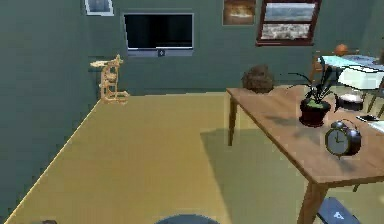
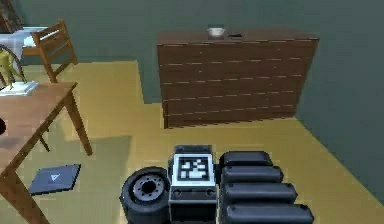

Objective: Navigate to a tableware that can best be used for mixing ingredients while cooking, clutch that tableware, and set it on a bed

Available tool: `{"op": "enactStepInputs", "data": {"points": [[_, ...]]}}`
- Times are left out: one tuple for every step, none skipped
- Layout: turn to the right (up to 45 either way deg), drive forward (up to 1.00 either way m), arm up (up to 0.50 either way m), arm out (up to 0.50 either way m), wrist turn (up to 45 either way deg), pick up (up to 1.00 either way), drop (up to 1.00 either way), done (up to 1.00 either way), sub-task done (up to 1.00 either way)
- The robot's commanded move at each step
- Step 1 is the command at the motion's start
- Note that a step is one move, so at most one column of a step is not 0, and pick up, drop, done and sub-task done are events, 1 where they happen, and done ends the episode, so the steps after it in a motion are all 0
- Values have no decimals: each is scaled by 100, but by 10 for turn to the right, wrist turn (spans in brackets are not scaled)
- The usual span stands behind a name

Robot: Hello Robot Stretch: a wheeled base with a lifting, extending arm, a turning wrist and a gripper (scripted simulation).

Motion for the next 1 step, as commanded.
{"op": "enactStepInputs", "data": {"points": [[0, 100, 0, 0, 0, 0, 0, 0, 0]]}}
